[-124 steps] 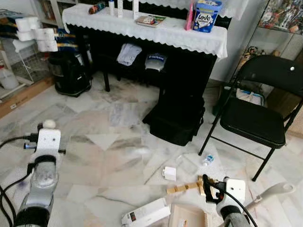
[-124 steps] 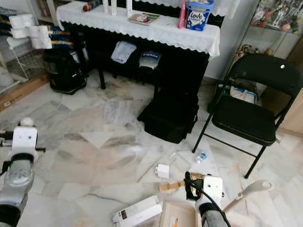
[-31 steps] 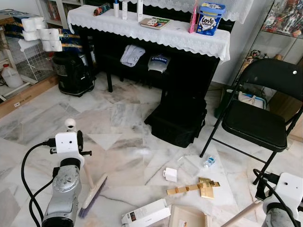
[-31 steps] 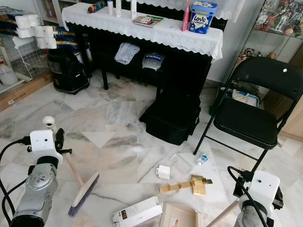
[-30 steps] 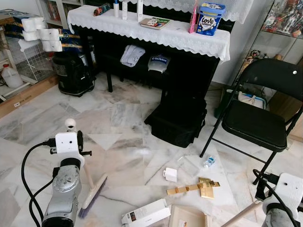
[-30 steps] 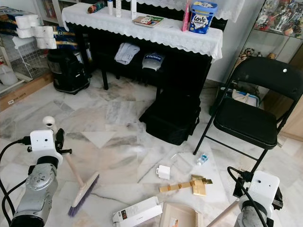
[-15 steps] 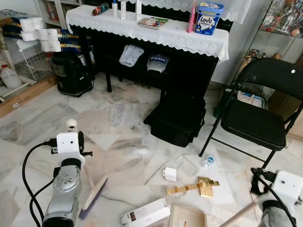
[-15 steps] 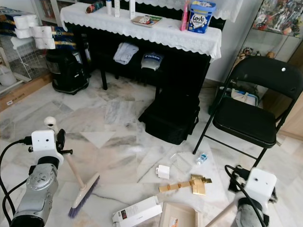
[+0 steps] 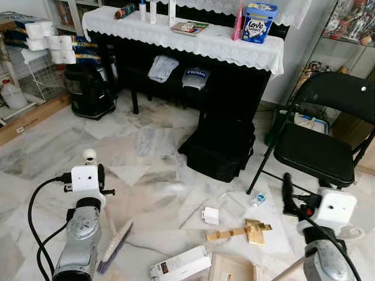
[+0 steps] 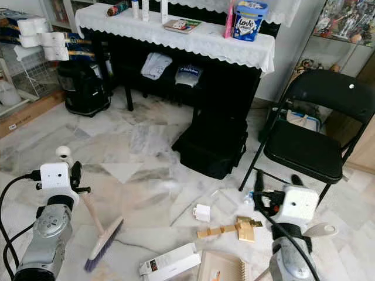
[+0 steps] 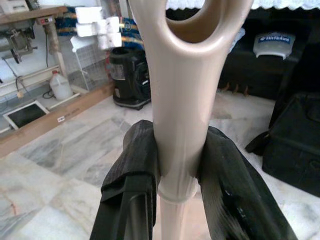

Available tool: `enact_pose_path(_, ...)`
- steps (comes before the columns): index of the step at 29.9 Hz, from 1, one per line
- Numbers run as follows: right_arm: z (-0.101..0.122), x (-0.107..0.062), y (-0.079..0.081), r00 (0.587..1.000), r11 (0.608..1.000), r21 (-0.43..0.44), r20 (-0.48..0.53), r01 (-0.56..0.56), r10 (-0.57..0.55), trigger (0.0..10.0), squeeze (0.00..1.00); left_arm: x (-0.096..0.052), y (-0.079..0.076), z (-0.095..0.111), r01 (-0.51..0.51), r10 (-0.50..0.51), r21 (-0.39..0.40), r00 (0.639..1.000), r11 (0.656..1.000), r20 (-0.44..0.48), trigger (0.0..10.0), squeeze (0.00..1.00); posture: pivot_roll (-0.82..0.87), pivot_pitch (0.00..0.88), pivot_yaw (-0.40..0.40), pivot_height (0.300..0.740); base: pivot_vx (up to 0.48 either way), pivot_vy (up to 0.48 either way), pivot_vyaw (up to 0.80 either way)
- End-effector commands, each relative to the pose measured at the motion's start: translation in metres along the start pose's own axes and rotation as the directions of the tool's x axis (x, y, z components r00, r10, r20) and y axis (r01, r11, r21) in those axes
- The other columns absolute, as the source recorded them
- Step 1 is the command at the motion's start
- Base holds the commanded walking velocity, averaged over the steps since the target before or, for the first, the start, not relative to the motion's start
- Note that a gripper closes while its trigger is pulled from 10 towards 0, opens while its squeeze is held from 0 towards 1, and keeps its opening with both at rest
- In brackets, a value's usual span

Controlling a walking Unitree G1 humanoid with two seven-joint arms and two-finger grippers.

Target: Sweep floor

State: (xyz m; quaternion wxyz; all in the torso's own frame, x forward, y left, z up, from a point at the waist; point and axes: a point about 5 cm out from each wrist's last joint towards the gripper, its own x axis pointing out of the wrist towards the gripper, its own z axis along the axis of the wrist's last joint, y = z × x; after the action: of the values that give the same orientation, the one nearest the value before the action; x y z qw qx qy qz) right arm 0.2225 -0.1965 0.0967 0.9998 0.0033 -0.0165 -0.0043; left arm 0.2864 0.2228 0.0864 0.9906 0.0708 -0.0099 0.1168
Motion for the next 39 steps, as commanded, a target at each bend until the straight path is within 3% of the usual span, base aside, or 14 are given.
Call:
enact_pose_path(1, 0.005, 0.0, 0.006, 0.998, 0.998, -0.019, 0.019, -0.067, 0.068, 10.0, 0.0, 0.001, 0.001, 0.006, -0.006, 0.006, 0.015, 0.999, 1.0, 0.042, 10.0, 0.0, -0.08, 0.006, -0.069, 0.74, 0.0, 0.0, 0.0)
enact_pose_path(11, 0.005, 0.003, -0.002, 1.0, 1.0, 0.007, 0.021, -0.015, 0.015, 10.0, 0.0, -0.001, -0.001, 0.007, 0.007, -0.007, 0.0, 0.999, 1.0, 0.052, 10.0, 0.0, -0.08, 0.001, -0.072, 0.74, 0.0, 0.0, 0.0)
enact_pose_path(21, 0.004, 0.004, -0.01, 1.0, 1.0, 0.02, 0.013, 0.024, -0.024, 10.0, 0.0, -0.001, -0.005, 0.009, 0.029, -0.029, -0.002, 0.997, 1.0, 0.069, 10.0, 0.0, -0.08, 0.0, -0.073, 0.74, -0.348, 0.0, 0.0)
enact_pose_path(33, 0.006, 0.005, -0.008, 1.0, 1.0, 0.016, 0.021, 0.007, -0.008, 10.0, 0.0, -0.001, -0.004, 0.009, 0.018, -0.018, 0.0, 0.997, 1.0, 0.074, 10.0, 0.0, -0.08, 0.0, -0.082, 0.74, -0.349, -0.102, 0.0)
enact_pose_path(39, 0.005, 0.006, -0.008, 1.0, 1.0, 0.013, 0.014, 0.006, -0.007, 10.0, 0.0, -0.001, -0.003, 0.008, 0.005, -0.005, 0.011, 0.998, 1.0, 0.063, 10.0, 0.0, -0.08, 0.004, -0.084, 0.74, -0.047, -0.041, 0.0)
